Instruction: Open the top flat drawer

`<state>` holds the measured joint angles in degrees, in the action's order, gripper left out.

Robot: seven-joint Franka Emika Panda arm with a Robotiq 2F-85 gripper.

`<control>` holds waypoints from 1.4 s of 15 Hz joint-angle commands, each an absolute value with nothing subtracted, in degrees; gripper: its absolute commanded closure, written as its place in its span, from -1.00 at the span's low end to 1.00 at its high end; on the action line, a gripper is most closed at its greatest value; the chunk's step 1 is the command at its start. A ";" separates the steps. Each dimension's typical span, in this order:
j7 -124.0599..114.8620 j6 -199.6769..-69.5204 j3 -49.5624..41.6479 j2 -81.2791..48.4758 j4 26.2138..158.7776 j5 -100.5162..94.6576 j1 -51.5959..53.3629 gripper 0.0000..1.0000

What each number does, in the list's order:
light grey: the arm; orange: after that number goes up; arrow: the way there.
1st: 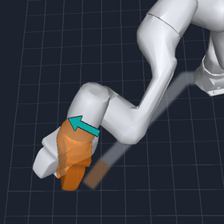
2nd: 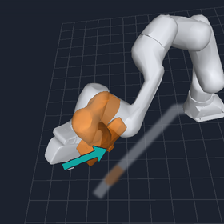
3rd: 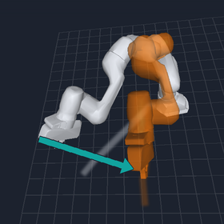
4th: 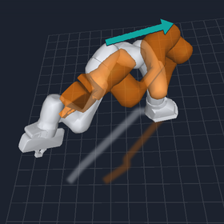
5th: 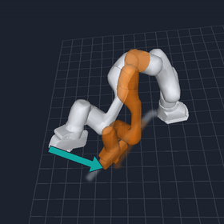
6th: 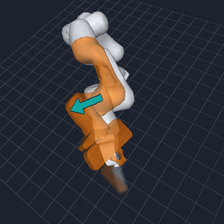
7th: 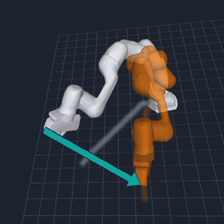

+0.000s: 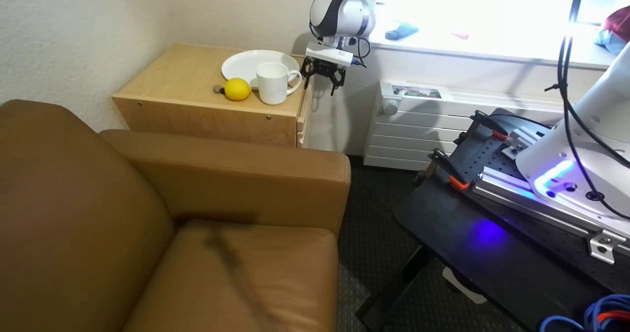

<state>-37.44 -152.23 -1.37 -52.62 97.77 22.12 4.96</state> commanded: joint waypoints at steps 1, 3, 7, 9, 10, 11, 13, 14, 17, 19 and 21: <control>-38.51 -147.88 -0.89 -59.16 90.45 20.56 6.07 -1.00; -38.56 -146.24 -1.93 -59.38 90.09 19.35 6.11 -1.00; -38.76 -146.63 -5.90 -58.70 91.97 14.29 8.02 -1.00; -39.62 -147.24 -8.11 -59.08 92.60 11.61 9.47 -1.00; -40.54 -147.18 -9.39 -59.06 92.89 10.34 10.65 -1.00; -41.22 -147.75 -10.16 -59.01 93.03 9.50 11.40 -1.00; -42.77 -149.20 -10.10 -57.92 93.48 9.55 12.01 -1.00; -43.73 -150.24 -10.07 -57.43 93.91 9.99 12.35 -1.00; -42.75 -150.99 -8.26 -55.31 96.07 11.10 11.30 -1.00; -43.19 -149.90 -9.63 -55.72 96.20 9.87 11.84 -1.00; -43.98 -146.83 -11.65 -56.06 96.33 8.24 12.36 -1.00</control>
<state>-41.98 -147.77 -8.75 -53.58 95.47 11.29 12.03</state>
